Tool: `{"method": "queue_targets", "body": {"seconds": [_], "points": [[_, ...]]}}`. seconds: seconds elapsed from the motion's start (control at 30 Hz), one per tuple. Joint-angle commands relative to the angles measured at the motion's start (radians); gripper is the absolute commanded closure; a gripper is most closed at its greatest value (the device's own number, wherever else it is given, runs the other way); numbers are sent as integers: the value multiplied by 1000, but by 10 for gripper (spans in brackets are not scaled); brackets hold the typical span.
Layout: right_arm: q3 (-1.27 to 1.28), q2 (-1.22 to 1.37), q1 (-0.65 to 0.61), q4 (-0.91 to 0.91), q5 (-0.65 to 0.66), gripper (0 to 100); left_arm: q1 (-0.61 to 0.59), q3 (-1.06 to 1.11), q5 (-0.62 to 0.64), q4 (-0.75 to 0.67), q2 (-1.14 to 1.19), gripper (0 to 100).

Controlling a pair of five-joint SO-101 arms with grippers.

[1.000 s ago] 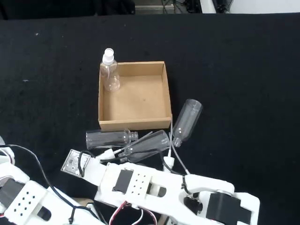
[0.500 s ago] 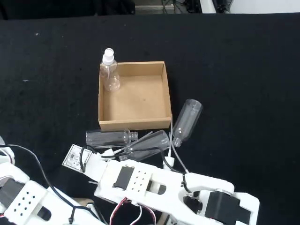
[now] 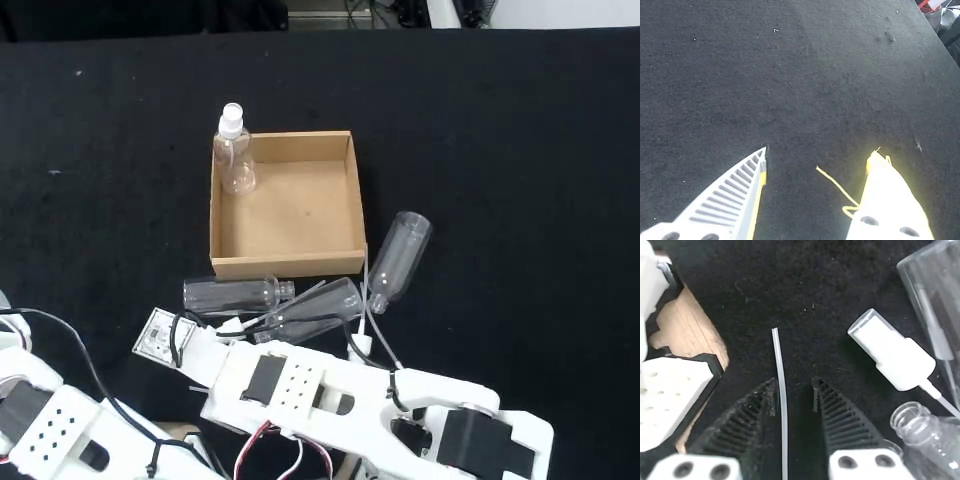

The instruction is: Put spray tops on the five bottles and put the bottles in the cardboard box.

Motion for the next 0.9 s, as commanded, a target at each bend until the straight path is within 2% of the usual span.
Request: {"method": "queue_targets", "body": {"seconds": [0.0,0.13,0.23,0.43,0.7,0.87], "points": [[-13,7,-28,-8,-6,903,-10,-54,3,-25,5,774],[-15,5,-31,-11,-6,910,-10,-54,3,-25,5,774],[-15,5,-31,-15,2,987,-10,-54,3,-25,5,774],[-15,-2,-23,-3,2,988,-10,-54,3,-25,5,774],[-180,-5,83,218,2,988,-10,-54,3,-25,5,774],[-168,-111,84,249,3,988,-10,-54,3,-25,5,774]]}}
